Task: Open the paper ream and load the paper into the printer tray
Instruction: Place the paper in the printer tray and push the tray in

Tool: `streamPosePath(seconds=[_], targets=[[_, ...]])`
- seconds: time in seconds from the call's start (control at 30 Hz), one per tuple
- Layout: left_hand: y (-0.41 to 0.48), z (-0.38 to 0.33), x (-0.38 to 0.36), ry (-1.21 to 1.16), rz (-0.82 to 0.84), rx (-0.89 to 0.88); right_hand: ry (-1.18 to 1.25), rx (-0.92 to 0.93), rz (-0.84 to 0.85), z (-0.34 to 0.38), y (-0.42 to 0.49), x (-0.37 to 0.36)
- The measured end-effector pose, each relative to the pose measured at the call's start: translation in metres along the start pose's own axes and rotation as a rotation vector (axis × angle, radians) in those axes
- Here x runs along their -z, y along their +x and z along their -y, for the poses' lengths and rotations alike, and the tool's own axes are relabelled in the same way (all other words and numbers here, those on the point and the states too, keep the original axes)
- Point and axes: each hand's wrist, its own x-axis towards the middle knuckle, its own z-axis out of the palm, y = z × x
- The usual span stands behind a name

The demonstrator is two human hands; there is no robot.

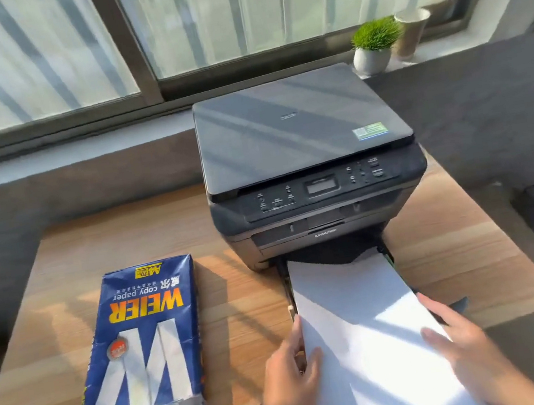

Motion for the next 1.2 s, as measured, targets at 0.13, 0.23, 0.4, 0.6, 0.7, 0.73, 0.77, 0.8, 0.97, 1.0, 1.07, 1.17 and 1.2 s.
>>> streamPosePath(seconds=[0.13,0.23,0.4,0.6,0.7,0.73,0.77,0.8,0.97,1.0,1.07,1.17,1.2], targets=[[0.017,-0.003,-0.024,-0.007,-0.048,0.128,-0.074,-0.028,0.104,0.019,0.031,0.018],[0.026,0.0,-0.037,0.026,-0.102,0.168,-0.169,-0.041,0.152,0.016,0.055,0.02],[0.036,-0.007,-0.051,0.053,-0.122,0.196,-0.221,-0.083,0.175,0.017,0.074,0.017],[0.05,0.002,-0.06,0.094,-0.2,0.232,-0.299,-0.126,0.137,0.013,0.099,0.009],[0.052,0.006,-0.06,0.065,-0.214,0.241,-0.308,-0.137,0.134,0.013,0.112,0.005],[0.053,0.006,-0.06,0.062,-0.218,0.246,-0.298,-0.136,0.132,0.012,0.115,0.004],[0.053,0.006,-0.059,0.065,-0.221,0.245,-0.275,-0.138,0.138,0.011,0.118,0.005],[0.052,0.006,-0.058,0.071,-0.224,0.243,-0.256,-0.14,0.146,0.012,0.12,0.007],[0.047,0.006,-0.057,0.107,-0.196,0.229,-0.218,-0.125,0.145,0.01,0.115,0.027],[0.047,0.006,-0.057,0.12,-0.196,0.228,-0.223,-0.114,0.149,0.008,0.114,0.029],[0.045,0.006,-0.058,0.134,-0.202,0.223,-0.223,-0.102,0.143,0.003,0.112,0.027],[0.045,0.005,-0.056,0.116,-0.233,0.217,-0.202,-0.08,0.121,-0.006,0.118,0.018],[0.046,0.006,-0.054,0.11,-0.242,0.22,-0.191,-0.078,0.112,-0.008,0.121,0.013]])
